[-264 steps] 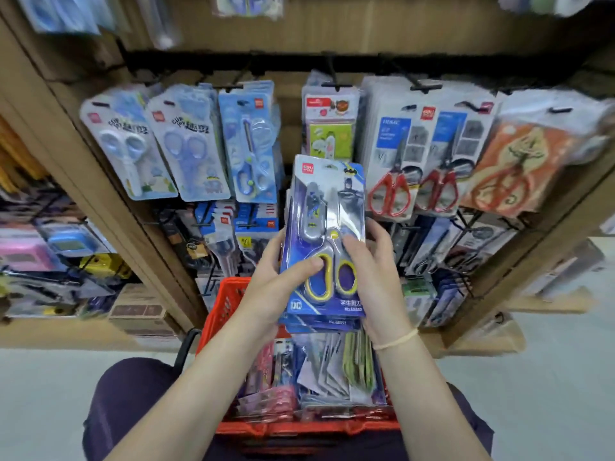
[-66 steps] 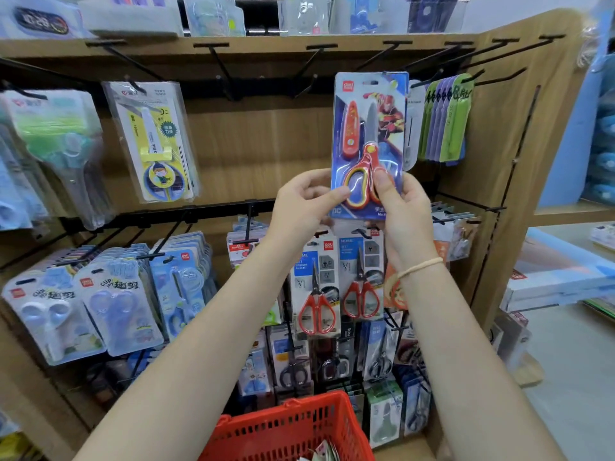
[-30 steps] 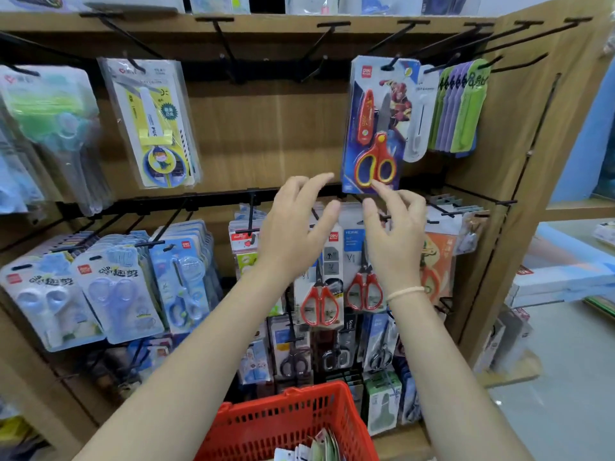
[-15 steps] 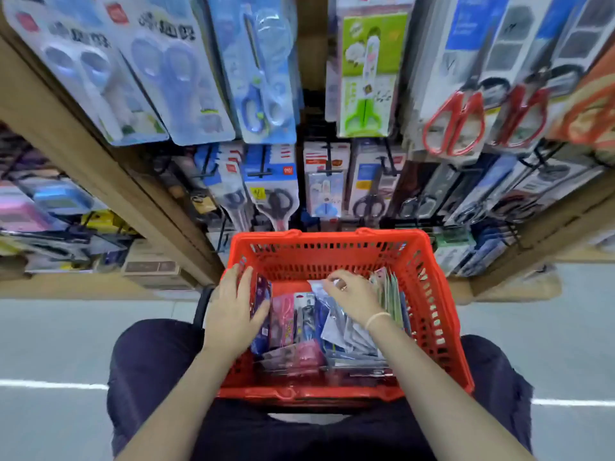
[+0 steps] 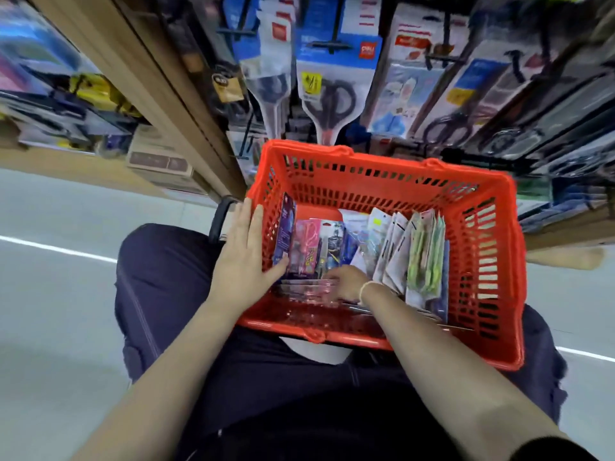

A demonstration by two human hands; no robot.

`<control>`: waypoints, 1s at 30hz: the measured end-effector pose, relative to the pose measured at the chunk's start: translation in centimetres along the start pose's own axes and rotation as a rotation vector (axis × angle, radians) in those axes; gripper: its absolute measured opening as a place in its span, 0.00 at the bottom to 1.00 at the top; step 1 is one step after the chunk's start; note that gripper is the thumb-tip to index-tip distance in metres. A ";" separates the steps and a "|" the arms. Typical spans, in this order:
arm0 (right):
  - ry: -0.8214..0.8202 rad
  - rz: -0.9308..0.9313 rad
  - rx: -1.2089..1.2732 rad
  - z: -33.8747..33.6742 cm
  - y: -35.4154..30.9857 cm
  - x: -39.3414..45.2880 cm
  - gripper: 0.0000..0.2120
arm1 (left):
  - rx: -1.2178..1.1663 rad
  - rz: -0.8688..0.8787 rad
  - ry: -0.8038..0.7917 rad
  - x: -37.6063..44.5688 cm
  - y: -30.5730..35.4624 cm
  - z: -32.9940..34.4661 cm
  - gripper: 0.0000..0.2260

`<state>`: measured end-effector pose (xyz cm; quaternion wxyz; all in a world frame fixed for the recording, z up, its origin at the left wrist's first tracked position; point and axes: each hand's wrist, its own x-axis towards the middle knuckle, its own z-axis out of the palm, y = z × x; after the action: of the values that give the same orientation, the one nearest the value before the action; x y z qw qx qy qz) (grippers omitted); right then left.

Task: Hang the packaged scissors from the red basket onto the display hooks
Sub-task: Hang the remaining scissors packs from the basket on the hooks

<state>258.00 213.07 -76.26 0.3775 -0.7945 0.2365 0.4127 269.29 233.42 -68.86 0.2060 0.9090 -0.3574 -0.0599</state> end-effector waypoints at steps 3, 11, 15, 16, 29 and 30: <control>0.057 0.033 0.080 0.1 0.8 1.0 0.31 | -0.018 -0.015 0.002 0.0 0.3 0.0 0.42; 0.005 -0.023 -0.013 1.0 0.5 0.9 0.35 | -0.025 -0.001 0.006 0.0 0.2 0.0 0.41; 0.034 -0.054 -0.065 1.0 0.4 1.3 0.28 | -0.045 -0.035 -0.006 0.0 0.3 -0.1 0.42; 0.056 -0.059 -0.056 0.8 0.4 1.3 0.27 | -0.047 -0.038 -0.007 0.0 0.4 -0.1 0.42; 0.234 -0.152 0.782 -7.1 2.5 -5.5 0.09 | -0.154 -0.075 0.033 0.4 0.5 -0.5 0.40; 0.249 -0.202 0.908 -7.5 2.4 -6.2 0.08 | -0.177 -0.085 0.075 0.5 0.8 -0.6 0.39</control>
<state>256.53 206.02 -69.22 0.6934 -0.6116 0.3578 0.1306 269.31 232.81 -67.92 0.2961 0.9031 -0.3039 -0.0660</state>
